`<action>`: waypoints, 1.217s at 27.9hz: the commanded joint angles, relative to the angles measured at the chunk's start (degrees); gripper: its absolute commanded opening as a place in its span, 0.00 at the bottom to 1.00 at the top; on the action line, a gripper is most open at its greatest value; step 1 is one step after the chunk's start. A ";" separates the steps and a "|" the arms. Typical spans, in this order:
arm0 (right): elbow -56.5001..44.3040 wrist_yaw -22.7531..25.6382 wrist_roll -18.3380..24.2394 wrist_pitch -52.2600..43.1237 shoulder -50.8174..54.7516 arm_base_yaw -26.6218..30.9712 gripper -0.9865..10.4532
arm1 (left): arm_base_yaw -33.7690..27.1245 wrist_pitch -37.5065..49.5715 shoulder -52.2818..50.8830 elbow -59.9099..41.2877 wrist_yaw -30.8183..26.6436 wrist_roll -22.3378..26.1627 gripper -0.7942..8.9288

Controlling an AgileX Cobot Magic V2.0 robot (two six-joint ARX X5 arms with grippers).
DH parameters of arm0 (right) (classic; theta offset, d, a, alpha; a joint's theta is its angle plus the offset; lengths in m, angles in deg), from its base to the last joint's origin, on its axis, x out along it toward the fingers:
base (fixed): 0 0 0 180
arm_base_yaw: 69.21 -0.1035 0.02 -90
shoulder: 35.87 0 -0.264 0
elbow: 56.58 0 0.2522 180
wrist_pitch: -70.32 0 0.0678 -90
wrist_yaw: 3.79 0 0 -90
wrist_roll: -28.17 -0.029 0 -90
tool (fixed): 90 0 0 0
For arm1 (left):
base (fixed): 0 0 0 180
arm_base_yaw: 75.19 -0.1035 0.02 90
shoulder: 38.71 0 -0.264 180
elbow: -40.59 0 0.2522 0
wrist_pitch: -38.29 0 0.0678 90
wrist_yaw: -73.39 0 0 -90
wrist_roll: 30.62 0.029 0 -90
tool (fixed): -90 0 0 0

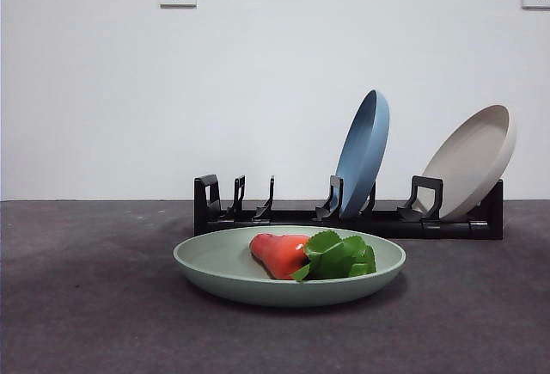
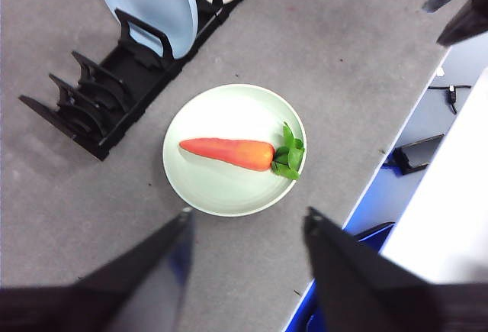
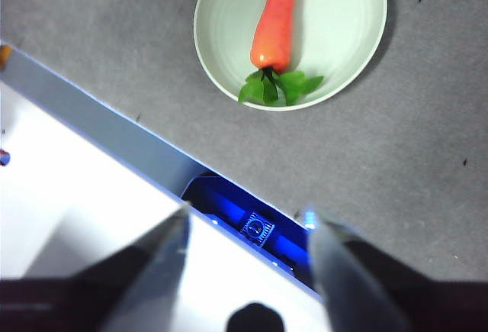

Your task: Take the green plate from the plate rack,put the plate on the table,take the carrot from the table,put the carrot in the plate

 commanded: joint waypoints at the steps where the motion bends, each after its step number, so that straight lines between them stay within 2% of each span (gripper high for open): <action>1: 0.00 0.28 1.31 -0.44 0.24 -0.13 0.08 | -0.11 0.02 -0.07 0.00 0.76 -0.66 0.07; 20: 0.00 0.35 0.96 -0.74 0.33 -0.13 0.09 | -0.11 0.17 -0.04 0.00 0.74 -0.48 0.08; 25: 0.00 0.37 0.96 -0.76 0.33 -0.11 0.09 | -1.53 5.07 -0.42 0.00 -1.14 1.18 0.08; 28: 0.00 0.35 0.96 -0.74 0.33 -0.11 0.09 | -6.58 14.27 -1.44 -0.17 0.35 7.91 0.08; 31: 0.00 0.35 0.96 -0.74 0.33 -0.11 0.09 | -14.86 22.88 -3.82 -2.03 8.13 13.18 0.08; 34: 0.00 0.35 0.96 -0.74 0.33 -0.11 0.09 | -24.61 32.44 -8.33 -8.41 16.85 14.60 0.08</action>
